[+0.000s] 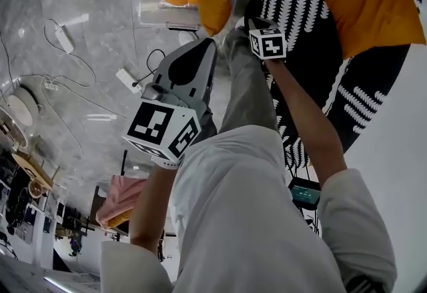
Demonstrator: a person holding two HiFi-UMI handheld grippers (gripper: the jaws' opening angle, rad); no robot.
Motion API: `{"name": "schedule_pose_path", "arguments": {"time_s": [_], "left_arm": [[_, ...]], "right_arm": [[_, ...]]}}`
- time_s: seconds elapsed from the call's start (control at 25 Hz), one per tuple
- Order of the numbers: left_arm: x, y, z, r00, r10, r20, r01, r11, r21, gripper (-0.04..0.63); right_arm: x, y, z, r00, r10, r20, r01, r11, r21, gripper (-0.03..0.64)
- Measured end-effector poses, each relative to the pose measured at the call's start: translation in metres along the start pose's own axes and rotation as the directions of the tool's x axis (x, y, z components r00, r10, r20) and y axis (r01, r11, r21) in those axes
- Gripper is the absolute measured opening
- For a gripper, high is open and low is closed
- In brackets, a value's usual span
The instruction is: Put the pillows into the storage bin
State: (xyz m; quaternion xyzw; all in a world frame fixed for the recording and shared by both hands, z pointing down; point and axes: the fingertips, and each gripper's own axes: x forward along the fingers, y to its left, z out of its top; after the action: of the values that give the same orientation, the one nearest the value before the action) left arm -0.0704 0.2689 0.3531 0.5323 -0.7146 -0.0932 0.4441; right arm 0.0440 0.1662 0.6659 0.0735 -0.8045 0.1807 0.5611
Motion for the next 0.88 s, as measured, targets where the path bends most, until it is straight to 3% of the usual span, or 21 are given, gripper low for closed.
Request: {"name": "schedule_pose_path", "arguments": {"time_s": [0.44,0.68,0.88], "left_arm": [[0.061,-0.060,0.001,0.993,-0.082,-0.083,0.088,0.993,0.078,0.008],[0.096,-0.096,0.009,0.985,-0.122,-0.125,0.137,0.984,0.115,0.008],[0.126,-0.131,0.016,0.974,-0.155,-0.163,0.180,0.972,0.148,0.008]], "right_arm": [[-0.062,-0.050,0.024,0.984,-0.008,0.178,0.008,1.000,-0.001,0.087],[-0.102,-0.076,0.043,0.961,-0.031,0.274,0.047,0.998,-0.052,0.153],[-0.140,-0.097,0.058,0.938,-0.026,0.347,0.040,0.999,-0.033,0.163]]}}
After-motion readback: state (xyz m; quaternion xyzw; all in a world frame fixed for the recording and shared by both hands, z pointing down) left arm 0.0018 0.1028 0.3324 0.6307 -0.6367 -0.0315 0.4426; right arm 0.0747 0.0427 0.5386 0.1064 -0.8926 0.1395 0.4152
